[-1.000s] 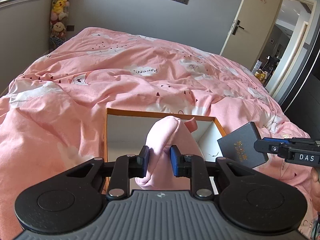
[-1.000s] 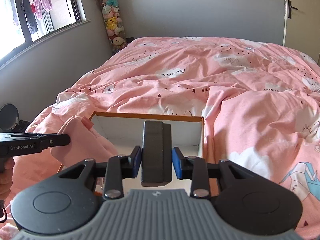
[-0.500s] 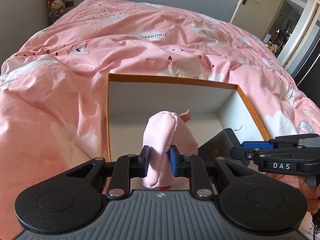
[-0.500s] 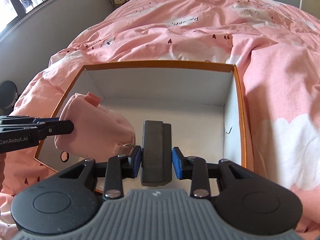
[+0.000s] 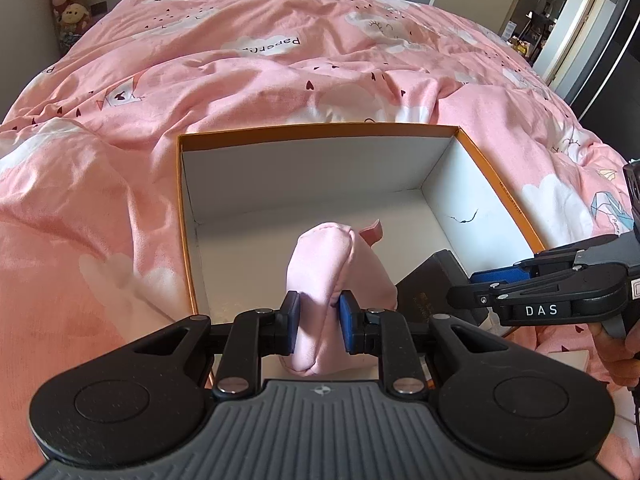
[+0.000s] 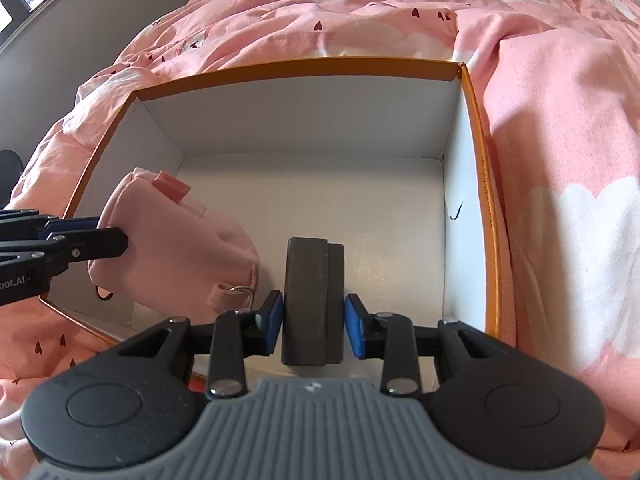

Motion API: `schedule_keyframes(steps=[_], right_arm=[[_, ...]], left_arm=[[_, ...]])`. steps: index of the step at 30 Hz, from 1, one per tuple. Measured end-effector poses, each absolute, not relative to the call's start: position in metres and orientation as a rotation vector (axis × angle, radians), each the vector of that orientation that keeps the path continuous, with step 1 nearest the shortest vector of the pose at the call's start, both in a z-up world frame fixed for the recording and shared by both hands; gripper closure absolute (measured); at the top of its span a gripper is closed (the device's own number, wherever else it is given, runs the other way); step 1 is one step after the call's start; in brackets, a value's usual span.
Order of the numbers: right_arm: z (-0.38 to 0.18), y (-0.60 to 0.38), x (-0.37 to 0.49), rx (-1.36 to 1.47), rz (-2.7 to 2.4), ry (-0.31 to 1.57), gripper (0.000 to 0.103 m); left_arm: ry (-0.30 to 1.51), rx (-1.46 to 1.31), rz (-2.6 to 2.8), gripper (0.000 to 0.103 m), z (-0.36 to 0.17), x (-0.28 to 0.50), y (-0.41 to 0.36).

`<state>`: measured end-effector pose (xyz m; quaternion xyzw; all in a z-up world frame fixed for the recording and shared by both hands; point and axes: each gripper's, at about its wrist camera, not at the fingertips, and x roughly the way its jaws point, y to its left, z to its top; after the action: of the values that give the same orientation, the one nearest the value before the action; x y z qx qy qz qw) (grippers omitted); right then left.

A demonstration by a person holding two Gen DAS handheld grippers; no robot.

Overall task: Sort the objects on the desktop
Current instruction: 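Carry the pink pouch and black box over the orange box with both tools, then lower the pouch and black box into the orange box and open both tools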

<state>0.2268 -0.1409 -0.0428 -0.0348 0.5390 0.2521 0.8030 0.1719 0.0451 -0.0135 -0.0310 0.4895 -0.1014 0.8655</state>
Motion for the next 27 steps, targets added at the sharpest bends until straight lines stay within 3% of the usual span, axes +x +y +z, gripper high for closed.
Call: schedule_keyframes(steps=[14,17,27], right_arm=[[-0.036,-0.132,0.236,-0.268,0.548,1.104,0.064],[-0.043,-0.118,0.242,-0.321,0.58,1.103,0.058],[-0.072,-0.099,0.258,-0.445,0.612,1.145,0.062]], left_arm=[[1.08,0.08,-0.311,0.079,-0.017,0.183,0.029],[1.093,0.115,-0.341,0.079,-0.019,0.186,0.023],[1.124,0.173,-0.445,0.079,-0.026,0.201,0.01]])
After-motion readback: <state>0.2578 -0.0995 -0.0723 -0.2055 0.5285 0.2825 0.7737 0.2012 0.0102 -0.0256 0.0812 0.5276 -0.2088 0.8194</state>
